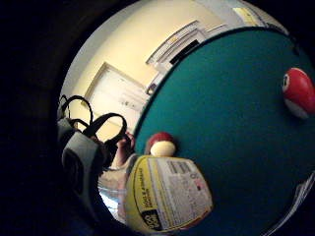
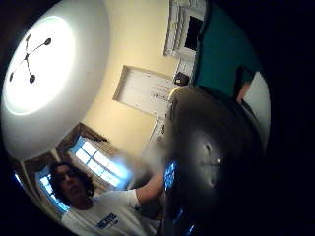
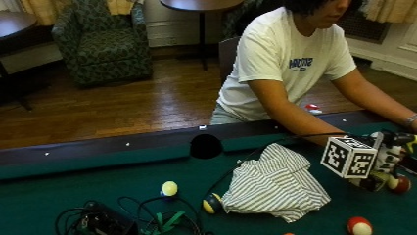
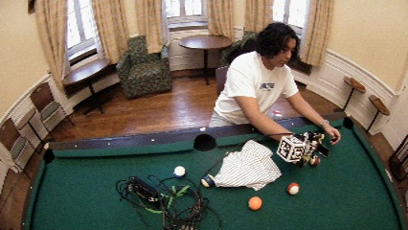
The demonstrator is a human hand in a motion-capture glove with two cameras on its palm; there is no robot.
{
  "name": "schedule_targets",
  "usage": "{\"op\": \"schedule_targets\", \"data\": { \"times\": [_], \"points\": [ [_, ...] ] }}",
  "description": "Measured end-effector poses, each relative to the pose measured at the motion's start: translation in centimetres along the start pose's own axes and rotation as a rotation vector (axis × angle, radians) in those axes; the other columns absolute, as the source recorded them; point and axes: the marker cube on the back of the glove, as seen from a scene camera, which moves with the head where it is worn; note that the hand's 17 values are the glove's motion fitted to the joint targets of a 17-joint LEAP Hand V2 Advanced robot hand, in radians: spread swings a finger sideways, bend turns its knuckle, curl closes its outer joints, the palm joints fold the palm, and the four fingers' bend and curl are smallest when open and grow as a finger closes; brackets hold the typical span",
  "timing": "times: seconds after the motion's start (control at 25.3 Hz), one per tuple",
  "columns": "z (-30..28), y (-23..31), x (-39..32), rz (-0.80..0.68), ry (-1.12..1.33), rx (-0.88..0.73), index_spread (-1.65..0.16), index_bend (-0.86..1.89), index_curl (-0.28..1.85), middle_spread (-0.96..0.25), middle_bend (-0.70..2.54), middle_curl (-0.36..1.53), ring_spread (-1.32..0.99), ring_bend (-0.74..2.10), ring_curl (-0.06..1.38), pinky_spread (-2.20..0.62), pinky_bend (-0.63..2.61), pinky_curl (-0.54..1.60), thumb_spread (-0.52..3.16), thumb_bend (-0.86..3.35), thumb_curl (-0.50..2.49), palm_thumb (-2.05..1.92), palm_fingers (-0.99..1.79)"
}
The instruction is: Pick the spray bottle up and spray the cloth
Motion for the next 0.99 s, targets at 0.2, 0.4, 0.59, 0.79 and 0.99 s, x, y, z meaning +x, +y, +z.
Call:
{"op": "schedule_targets", "data": {
  "times": [0.2,0.4,0.59,0.79,0.99],
  "points": [
    [0.2,0.2,0.2,0.025,-0.020,-0.052,-0.28,0.39,0.63,-0.22,0.63,0.56,-0.22,0.73,0.49,-0.33,0.46,0.41,0.35,-0.03,0.87,0.90,1.39],
    [-0.1,0.7,0.2,0.093,-0.055,-0.131,-0.28,0.37,0.63,-0.22,0.63,0.56,-0.23,0.72,0.49,-0.33,0.46,0.41,0.36,-0.03,0.87,0.90,1.35],
    [-0.9,1.5,0.3,0.143,-0.032,-0.228,-0.28,0.27,0.61,-0.21,0.59,0.54,-0.18,0.70,0.48,-0.25,0.42,0.40,0.50,-0.03,0.84,0.88,1.19],
    [-3.3,3.1,0.9,0.153,0.087,-0.292,-0.30,0.19,0.57,-0.20,0.49,0.50,-0.16,0.60,0.45,-0.10,0.30,0.38,0.68,-0.04,0.78,0.85,0.95],
    [-7.9,5.7,0.5,0.084,0.360,-0.347,-0.34,0.11,0.51,-0.17,0.33,0.45,-0.14,0.55,0.43,0.01,0.31,0.38,0.83,-0.07,0.68,0.72,0.73]
  ]
}}
